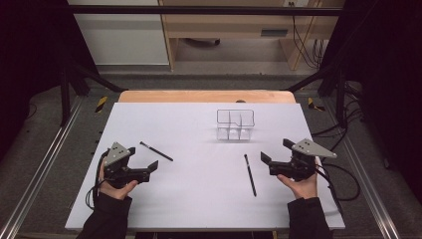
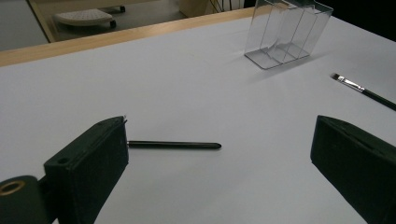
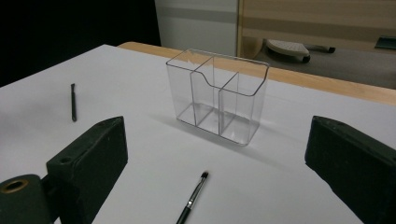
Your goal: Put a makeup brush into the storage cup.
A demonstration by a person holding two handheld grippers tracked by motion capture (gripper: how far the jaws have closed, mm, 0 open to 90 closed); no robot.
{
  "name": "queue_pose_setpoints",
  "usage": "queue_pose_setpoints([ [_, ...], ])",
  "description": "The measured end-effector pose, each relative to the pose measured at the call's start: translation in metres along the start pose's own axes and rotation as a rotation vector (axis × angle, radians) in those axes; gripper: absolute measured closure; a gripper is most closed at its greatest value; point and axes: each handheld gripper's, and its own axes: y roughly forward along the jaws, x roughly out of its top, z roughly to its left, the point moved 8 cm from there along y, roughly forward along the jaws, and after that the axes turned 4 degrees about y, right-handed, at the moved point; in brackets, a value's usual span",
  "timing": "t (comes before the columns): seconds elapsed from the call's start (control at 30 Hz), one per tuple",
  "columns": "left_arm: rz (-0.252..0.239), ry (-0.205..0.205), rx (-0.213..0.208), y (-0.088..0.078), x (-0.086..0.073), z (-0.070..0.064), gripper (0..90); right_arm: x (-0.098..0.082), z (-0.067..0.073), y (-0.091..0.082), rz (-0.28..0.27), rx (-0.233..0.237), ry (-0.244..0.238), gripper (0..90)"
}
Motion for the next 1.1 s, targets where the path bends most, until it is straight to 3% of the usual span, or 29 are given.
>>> queue_pose_setpoints([
  [0.2,0.01,-0.012,0.016,0.0,-0.003,0.003,3.7,-0.002,-0.003,-0.001,0.015,-0.015,0.011,8.7],
  [0.37,0.022,-0.013,0.015,0.003,-0.007,0.002,3.7,-0.005,-0.004,0.0,0.059,-0.06,-0.003,10.7],
  [0.5,0.031,-0.01,0.017,0.003,-0.009,0.002,3.6,-0.008,0.0,0.003,0.083,-0.057,-0.012,12.0],
  [0.63,0.033,-0.006,0.01,0.003,-0.009,0.001,3.7,-0.01,0.003,0.007,0.112,-0.086,-0.032,13.6],
  [0.97,0.045,-0.001,0.002,0.006,-0.011,0.0,3.7,-0.016,0.02,0.022,0.16,-0.045,-0.013,15.0],
  [1.1,0.048,0.002,0.0,0.007,-0.012,-0.001,3.8,-0.02,0.023,0.028,0.192,-0.057,-0.014,16.2],
])
